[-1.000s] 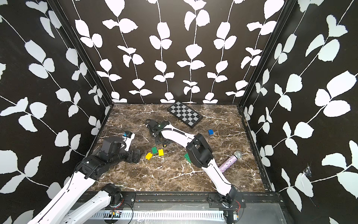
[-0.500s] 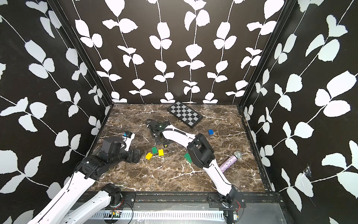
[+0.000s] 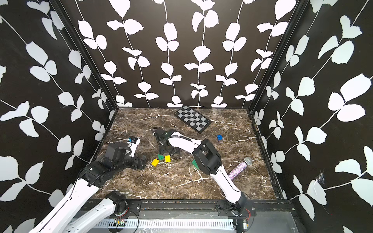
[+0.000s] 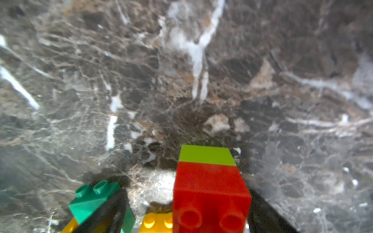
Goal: Assemble the letter h with lego
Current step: Assemble the lego brick with the lego brick, then adjust the lego brick at the center of the board.
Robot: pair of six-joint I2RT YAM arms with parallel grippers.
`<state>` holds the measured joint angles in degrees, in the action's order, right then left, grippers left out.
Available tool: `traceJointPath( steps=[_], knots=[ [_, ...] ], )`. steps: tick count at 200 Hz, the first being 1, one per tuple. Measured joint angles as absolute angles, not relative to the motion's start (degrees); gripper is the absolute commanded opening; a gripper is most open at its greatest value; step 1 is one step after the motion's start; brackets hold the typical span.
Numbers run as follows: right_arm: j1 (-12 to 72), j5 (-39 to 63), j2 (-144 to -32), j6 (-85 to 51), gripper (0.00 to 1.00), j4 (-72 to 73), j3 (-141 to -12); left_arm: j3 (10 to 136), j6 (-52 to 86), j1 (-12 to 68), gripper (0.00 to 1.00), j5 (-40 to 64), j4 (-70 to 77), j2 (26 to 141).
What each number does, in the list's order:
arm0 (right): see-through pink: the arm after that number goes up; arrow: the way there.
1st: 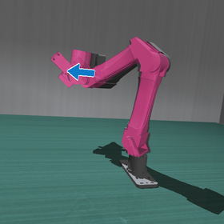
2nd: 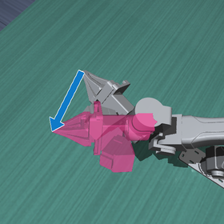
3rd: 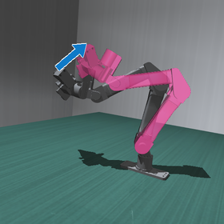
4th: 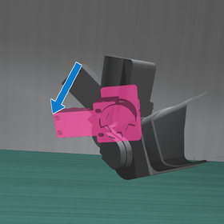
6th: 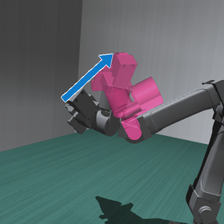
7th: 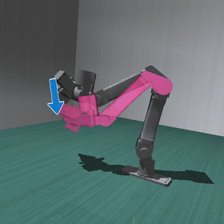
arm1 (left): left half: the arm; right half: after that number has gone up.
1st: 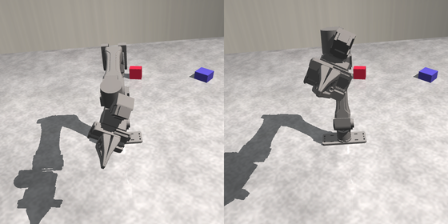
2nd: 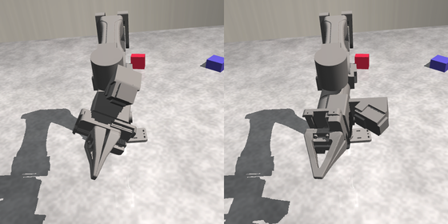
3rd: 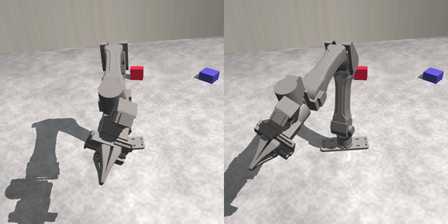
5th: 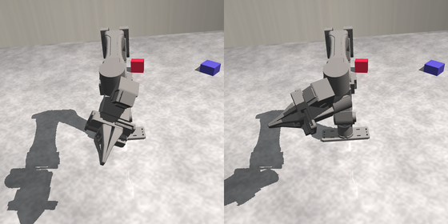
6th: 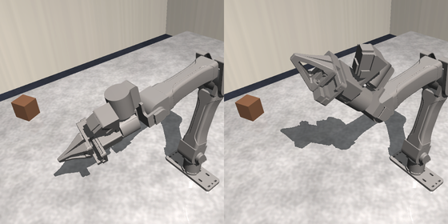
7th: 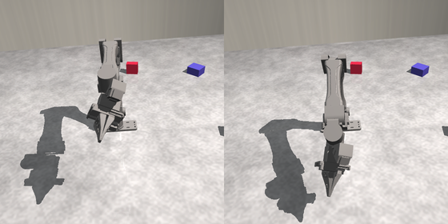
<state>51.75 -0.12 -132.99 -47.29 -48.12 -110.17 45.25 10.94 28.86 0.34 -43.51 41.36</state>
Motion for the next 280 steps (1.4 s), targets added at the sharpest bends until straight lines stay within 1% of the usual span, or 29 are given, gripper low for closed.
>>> traceJointPath(
  steps=[16, 37, 54, 78, 85, 100, 164, 232, 245, 267, 280],
  knots=[
    [51.57, 0.45, -130.39, -46.78, 0.92, -44.80, -105.97, 45.25, 10.92, 28.86, 0.99, 0.12, -43.48, 41.74],
    [51.20, 1.10, -125.97, -44.38, 0.89, -39.92, -99.72, 45.25, 10.92, 28.86, 0.99, -0.54, -43.51, 42.74],
    [50.89, 1.21, -121.05, -41.30, 0.82, -35.22, -94.30, 45.25, 10.92, 28.86, 0.99, -1.19, -43.51, 43.86],
    [50.83, 2.02, -112.51, -36.75, 0.66, -28.71, -86.17, 45.25, 10.94, 28.86, 0.99, -1.89, -43.53, 45.58],
    [50.87, 2.26, -110.52, -35.70, 0.64, -27.20, -84.42, 45.25, 10.94, 28.86, 0.99, -2.09, -43.53, 46.06],
    [51.42, 2.15, -108.55, -34.13, 0.63, -25.32, -82.56, 45.25, 10.94, 28.86, 0.99, -2.42, -43.53, 47.09],
    [58.15, -1.10, -113.58, -32.21, 0.61, -24.80, -82.13, 45.25, 10.96, 28.84, 0.99, -3.49, -43.62, 49.50],
    [59.27, -5.50, -119.85, -34.24, 0.58, -28.51, -85.52, 45.25, 10.96, 28.84, 0.99, -3.70, -43.62, 49.82],
    [59.27, -6.22, -119.90, -34.50, 0.55, -29.06, -85.54, 45.25, 10.96, 28.84, 0.99, -3.68, -43.62, 49.82],
    [59.27, -7.09, -120.27, -34.98, 0.45, -29.54, -86.21, 45.25, 10.94, 28.84, 0.97, -3.62, -43.62, 49.89],
    [59.31, -7.31, -121.10, -35.22, 0.44, -29.78, -87.24, 45.25, 10.94, 28.84, 0.97, -3.66, -43.62, 49.98]
  ],
)
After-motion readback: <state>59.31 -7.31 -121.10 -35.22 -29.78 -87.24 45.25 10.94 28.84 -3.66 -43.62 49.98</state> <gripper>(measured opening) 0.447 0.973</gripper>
